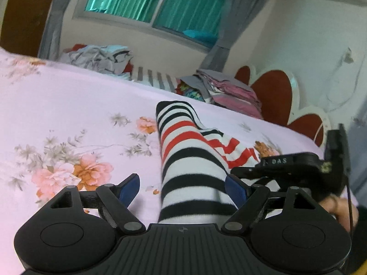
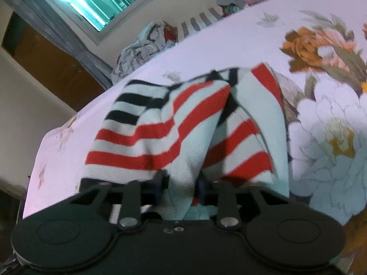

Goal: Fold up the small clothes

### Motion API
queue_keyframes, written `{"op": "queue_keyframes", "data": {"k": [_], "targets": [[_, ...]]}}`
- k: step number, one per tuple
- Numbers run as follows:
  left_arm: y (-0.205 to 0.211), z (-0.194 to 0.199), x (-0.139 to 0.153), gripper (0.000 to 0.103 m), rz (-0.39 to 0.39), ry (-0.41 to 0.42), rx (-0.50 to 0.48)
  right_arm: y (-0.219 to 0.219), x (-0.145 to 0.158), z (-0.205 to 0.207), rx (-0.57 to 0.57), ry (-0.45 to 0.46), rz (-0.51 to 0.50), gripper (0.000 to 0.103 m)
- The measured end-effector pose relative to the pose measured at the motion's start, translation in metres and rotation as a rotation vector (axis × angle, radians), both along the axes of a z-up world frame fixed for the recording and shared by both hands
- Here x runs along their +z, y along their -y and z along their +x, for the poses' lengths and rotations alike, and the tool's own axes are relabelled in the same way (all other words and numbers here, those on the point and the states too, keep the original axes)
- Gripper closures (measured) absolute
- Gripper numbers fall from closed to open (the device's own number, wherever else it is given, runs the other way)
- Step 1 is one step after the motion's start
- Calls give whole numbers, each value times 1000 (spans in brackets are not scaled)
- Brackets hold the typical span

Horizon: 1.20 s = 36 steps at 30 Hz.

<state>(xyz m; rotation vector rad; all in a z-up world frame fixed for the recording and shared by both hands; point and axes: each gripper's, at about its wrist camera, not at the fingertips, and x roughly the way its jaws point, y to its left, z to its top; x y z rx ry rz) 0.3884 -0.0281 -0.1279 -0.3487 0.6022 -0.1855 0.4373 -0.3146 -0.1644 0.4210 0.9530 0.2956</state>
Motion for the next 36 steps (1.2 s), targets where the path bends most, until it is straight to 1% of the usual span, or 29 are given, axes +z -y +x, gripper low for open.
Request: {"op": "queue_keyframes", "data": {"k": [2, 4, 6, 8, 10, 11, 12, 13, 14, 16, 17, 18, 21, 23, 24, 26, 29, 32, 34, 36], "targets": [[7, 5, -2, 23, -27, 7, 2, -7, 17, -8, 16, 88, -87, 83], [18, 15, -2, 23, -33, 25, -17, -12, 35, -14, 38, 196, -194, 84], [27, 21, -2, 23, -32, 36, -38, -10, 47, -17, 60, 251, -256, 84], [37, 29, -5, 23, -44, 27, -53, 1, 46, -18, 37, 243, -284, 84], [48, 35, -11, 23, -45, 8, -78, 16, 32, -19, -17, 192, -299, 84], [53, 37, -14, 23, -40, -6, -88, 22, 22, -18, -39, 156, -297, 84], [57, 40, -20, 23, -37, -27, -98, 28, 10, -17, -48, 104, -264, 83], [61, 42, -25, 23, -33, -53, -108, 32, 3, -17, -54, 87, -228, 83], [64, 42, -29, 23, -13, -60, -102, 35, 3, -18, -64, 92, -213, 82], [68, 44, -35, 23, 53, -76, -94, 36, 6, -18, -61, 86, -202, 78], [67, 45, -37, 23, 61, -80, -95, 38, 9, -19, -59, 80, -194, 76], [65, 46, -40, 23, 59, -91, -96, 41, 11, -22, -60, 74, -175, 72], [58, 43, -43, 23, 27, -116, -93, 53, 21, -38, -67, 64, -122, 69], [59, 42, -45, 23, 28, -114, -90, 60, 27, -54, -70, 59, -107, 65], [59, 41, -45, 23, 30, -114, -88, 59, 27, -55, -73, 52, -97, 62], [60, 40, -46, 23, 32, -115, -87, 63, 25, -65, -81, 35, -77, 62], [59, 41, -48, 23, 30, -124, -95, 65, 21, -78, -68, 6, -91, 62], [58, 41, -51, 23, 36, -131, -102, 69, 16, -92, -77, -13, -72, 64], [58, 42, -53, 23, 41, -139, -105, 77, 13, -102, -104, -15, -38, 66], [58, 43, -56, 23, 38, -147, -107, 86, 7, -111, -138, -23, 4, 77]]}}
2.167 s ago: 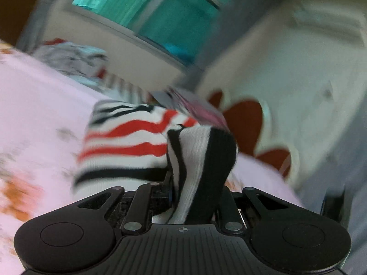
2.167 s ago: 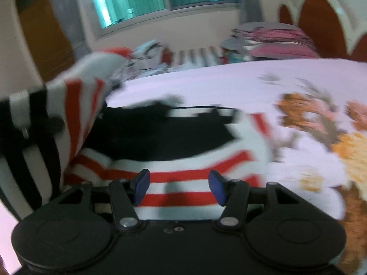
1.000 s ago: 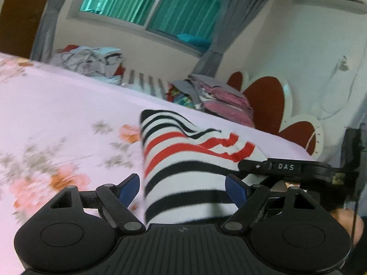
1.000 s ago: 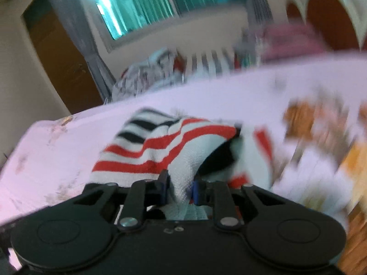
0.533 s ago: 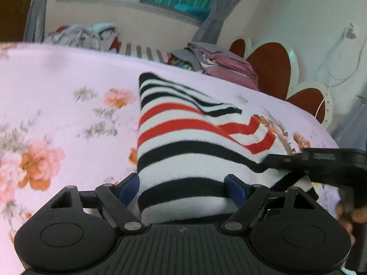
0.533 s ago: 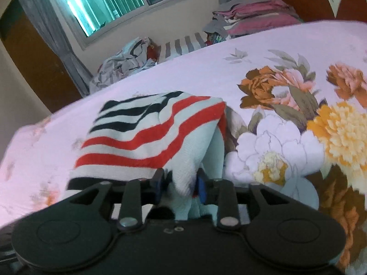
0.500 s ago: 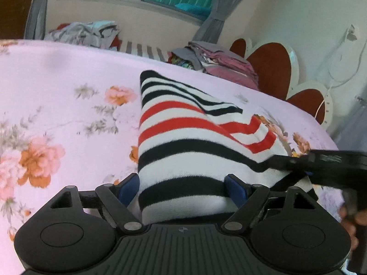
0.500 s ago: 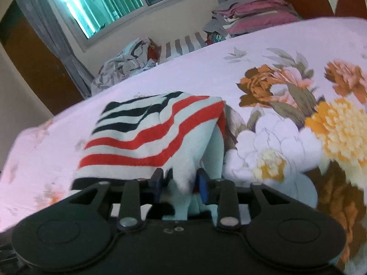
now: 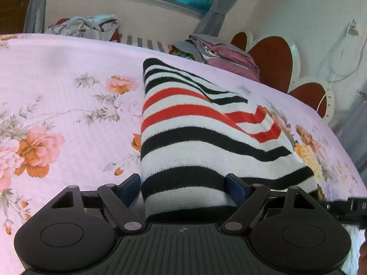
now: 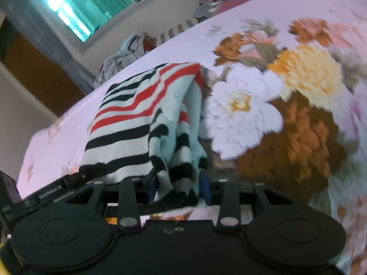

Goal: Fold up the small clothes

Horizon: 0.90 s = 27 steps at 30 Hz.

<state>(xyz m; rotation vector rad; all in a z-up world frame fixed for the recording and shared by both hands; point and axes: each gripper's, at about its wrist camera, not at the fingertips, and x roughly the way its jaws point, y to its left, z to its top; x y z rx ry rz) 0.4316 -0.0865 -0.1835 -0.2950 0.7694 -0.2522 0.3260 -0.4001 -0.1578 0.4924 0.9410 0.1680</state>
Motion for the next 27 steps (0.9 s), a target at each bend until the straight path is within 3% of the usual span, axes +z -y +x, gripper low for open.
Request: {"op": "queue_keyframes", "data": {"k": [5, 7, 9, 10, 12, 14, 17, 20, 25, 27], "targets": [[-2, 1, -2, 23, 2, -9, -16, 22, -25, -3, -80, -82, 163, 76], [-4, 2, 3, 23, -10, -25, -12, 16, -12, -1, -35, -78, 93, 71], [-8, 1, 12, 23, -19, -13, -2, 8, 8, -2, 6, -27, -6, 55], [-10, 0, 17, 23, -23, -1, 3, 6, 16, 0, 16, -5, -33, 53], [-13, 5, 26, 23, -28, 7, 11, 5, 29, 6, 12, 37, -56, 43], [-14, 15, 32, 23, -39, 9, 23, 4, 35, 19, 4, 57, -61, 41], [-13, 32, 39, 23, -59, 10, 45, 1, 36, 42, -13, 66, -73, 41], [-6, 47, 38, 23, -29, 15, 45, -5, 30, 68, -36, 45, -91, 41], [-1, 67, 20, 23, -17, -22, 79, -9, 9, 102, -94, -8, -78, 41], [-1, 68, 10, 23, -5, -37, 79, -10, 5, 110, -100, -17, -49, 57]]}}
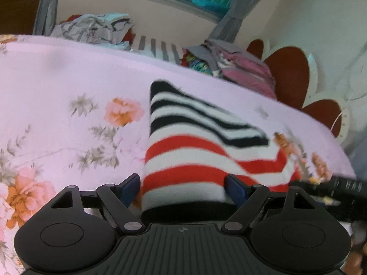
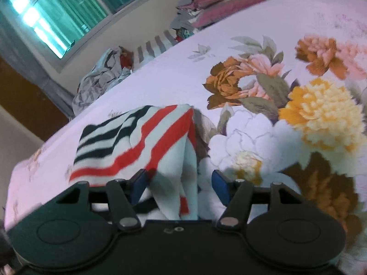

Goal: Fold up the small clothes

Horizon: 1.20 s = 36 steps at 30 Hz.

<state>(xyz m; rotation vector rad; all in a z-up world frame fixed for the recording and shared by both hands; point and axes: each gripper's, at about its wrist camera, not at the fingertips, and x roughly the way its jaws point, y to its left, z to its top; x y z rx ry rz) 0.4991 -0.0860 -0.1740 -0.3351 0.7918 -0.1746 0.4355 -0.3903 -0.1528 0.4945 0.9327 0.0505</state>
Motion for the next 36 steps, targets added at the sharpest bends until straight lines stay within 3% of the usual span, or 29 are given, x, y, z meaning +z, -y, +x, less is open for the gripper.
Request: {"op": "queue_keyframes", "data": {"k": [2, 5, 7, 10, 14, 19, 24, 26, 28, 32, 36], "targets": [[-4, -3, -10, 23, -35, 2, 11, -6, -2, 3, 10, 9, -18, 76], [-3, -3, -14, 20, -44, 8, 21, -19, -3, 3, 56, 72, -144, 79], [-2, -4, -15, 20, -38, 19, 13, -16, -6, 5, 44, 91, -201, 78], [-1, -3, -7, 20, -40, 4, 24, -12, -2, 7, 46, 95, -205, 72], [-1, 5, 11, 20, -47, 55, 23, -12, 13, 9, 10, 155, -246, 60], [8, 37, 18, 20, -39, 65, 24, -26, 21, 35, 43, 171, -257, 64], [17, 62, 8, 20, -11, 51, 43, -45, 7, 58, 57, 134, -311, 66], [14, 66, -4, 20, -5, 1, 58, -49, 1, 60, 73, 124, -319, 67], [6, 66, -15, 20, -65, -26, 82, -51, -4, 60, 110, 127, -313, 67], [11, 65, -19, 20, -52, -3, 74, -51, -14, 60, 174, 163, -370, 68], [14, 65, -23, 20, -51, 12, 69, -44, -21, 61, 166, 175, -418, 68]]}}
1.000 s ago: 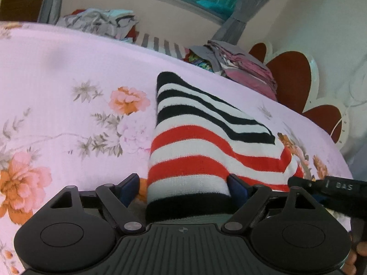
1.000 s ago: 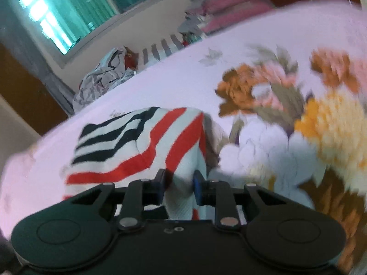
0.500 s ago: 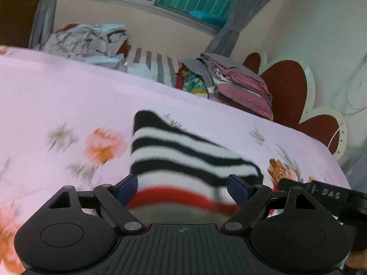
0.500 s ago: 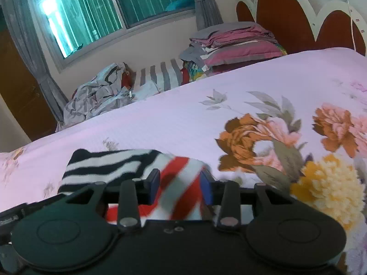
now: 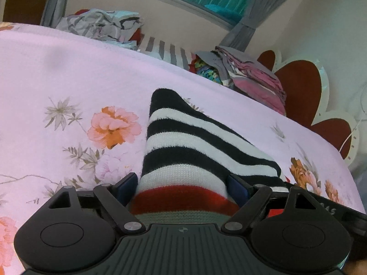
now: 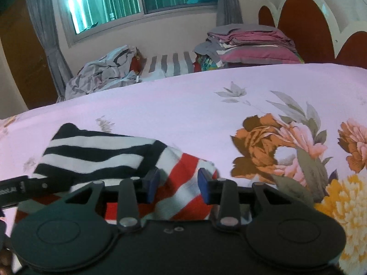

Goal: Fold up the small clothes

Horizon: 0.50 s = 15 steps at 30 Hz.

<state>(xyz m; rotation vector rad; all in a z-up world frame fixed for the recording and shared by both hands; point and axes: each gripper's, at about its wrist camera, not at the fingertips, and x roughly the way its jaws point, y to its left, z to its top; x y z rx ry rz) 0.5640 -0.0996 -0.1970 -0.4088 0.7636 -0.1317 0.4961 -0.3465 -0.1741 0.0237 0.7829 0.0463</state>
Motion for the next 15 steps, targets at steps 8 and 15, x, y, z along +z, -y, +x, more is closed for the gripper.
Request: {"op": "queue_keyframes", "data": {"k": [8, 15], "targets": [[4, -4, 13, 20, 74, -20, -27, 15, 14, -9, -41, -26, 75, 61], [6, -37, 27, 20, 108, -6, -50, 9, 44, -44, -2, 25, 82, 62]]}}
